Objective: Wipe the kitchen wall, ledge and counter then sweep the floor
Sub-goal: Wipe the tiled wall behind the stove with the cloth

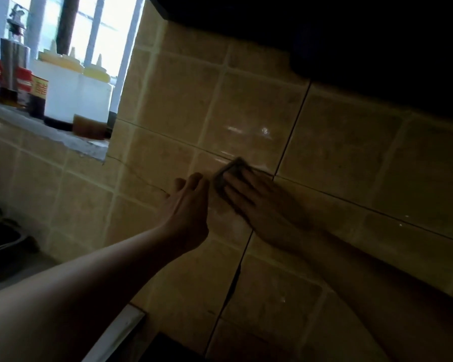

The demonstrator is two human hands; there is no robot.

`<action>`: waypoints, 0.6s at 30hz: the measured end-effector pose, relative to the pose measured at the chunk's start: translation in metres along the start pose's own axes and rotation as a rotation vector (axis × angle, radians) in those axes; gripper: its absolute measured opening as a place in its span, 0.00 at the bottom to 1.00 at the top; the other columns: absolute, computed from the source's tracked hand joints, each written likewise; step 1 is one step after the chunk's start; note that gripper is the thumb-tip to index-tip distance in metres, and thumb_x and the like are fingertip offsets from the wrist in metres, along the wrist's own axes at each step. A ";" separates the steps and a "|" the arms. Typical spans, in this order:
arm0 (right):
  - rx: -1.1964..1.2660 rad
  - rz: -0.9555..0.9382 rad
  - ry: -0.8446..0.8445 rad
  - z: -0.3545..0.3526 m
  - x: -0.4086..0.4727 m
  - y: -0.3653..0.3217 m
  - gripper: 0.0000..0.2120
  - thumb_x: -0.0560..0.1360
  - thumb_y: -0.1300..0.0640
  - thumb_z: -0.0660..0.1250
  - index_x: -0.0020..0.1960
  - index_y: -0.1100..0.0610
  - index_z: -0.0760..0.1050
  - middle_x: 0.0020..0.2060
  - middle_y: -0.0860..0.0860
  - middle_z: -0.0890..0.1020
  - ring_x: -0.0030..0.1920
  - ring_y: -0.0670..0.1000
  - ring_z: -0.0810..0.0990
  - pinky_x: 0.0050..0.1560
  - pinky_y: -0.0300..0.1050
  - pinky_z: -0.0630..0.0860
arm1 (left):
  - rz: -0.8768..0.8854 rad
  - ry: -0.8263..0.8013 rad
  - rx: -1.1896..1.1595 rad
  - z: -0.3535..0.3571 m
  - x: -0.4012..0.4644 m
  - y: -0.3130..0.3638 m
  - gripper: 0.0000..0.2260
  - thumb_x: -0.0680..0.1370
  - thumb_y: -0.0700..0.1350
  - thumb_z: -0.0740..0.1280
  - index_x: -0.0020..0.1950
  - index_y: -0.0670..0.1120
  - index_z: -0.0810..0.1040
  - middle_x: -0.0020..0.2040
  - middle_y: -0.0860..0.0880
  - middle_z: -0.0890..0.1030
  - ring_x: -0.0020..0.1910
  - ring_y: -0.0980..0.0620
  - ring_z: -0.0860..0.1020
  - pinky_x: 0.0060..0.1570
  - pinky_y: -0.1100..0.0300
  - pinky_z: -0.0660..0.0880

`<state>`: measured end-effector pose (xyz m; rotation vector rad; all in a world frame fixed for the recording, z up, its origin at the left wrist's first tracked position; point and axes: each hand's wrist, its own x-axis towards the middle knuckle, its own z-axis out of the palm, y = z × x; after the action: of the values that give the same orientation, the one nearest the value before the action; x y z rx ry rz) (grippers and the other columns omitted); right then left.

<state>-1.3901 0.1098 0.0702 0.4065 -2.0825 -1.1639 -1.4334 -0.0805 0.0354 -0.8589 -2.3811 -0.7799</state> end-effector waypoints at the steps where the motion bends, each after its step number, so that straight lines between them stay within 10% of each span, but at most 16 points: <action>1: -0.022 0.102 0.023 -0.005 0.007 0.012 0.31 0.73 0.58 0.69 0.73 0.59 0.62 0.73 0.57 0.63 0.73 0.62 0.60 0.70 0.57 0.60 | 0.007 -0.004 -0.007 0.001 0.000 0.001 0.32 0.73 0.42 0.68 0.73 0.47 0.56 0.74 0.51 0.55 0.68 0.46 0.60 0.59 0.54 0.68; 4: -0.009 0.380 0.079 -0.021 0.020 0.025 0.30 0.74 0.55 0.67 0.73 0.60 0.62 0.73 0.59 0.63 0.72 0.64 0.61 0.68 0.59 0.63 | 0.005 -0.017 0.004 0.007 -0.004 0.003 0.34 0.74 0.41 0.68 0.75 0.46 0.53 0.75 0.51 0.53 0.69 0.45 0.59 0.61 0.53 0.67; 8: 0.021 0.112 -0.032 0.005 -0.023 -0.033 0.33 0.77 0.51 0.58 0.76 0.58 0.47 0.76 0.60 0.51 0.75 0.65 0.48 0.73 0.62 0.51 | -0.016 -0.038 0.031 0.016 -0.013 0.001 0.33 0.73 0.41 0.69 0.73 0.45 0.56 0.74 0.50 0.54 0.68 0.44 0.59 0.60 0.51 0.68; 13: -0.051 0.003 -0.044 0.012 -0.056 -0.041 0.27 0.77 0.57 0.45 0.76 0.57 0.55 0.76 0.57 0.55 0.75 0.61 0.54 0.73 0.57 0.50 | -0.017 -0.096 0.077 0.028 -0.027 0.015 0.34 0.73 0.43 0.69 0.74 0.46 0.54 0.75 0.50 0.53 0.69 0.45 0.58 0.59 0.51 0.69; 18: -0.120 0.410 0.083 -0.012 -0.059 0.031 0.30 0.76 0.54 0.64 0.75 0.58 0.58 0.73 0.60 0.62 0.71 0.65 0.61 0.68 0.61 0.62 | 0.008 -0.047 0.031 0.035 -0.027 0.033 0.34 0.74 0.41 0.68 0.74 0.47 0.54 0.75 0.51 0.54 0.70 0.45 0.58 0.59 0.51 0.67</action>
<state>-1.3386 0.1531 0.0751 -0.0313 -1.8967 -0.9984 -1.4009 -0.0475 0.0052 -0.8830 -2.4225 -0.7252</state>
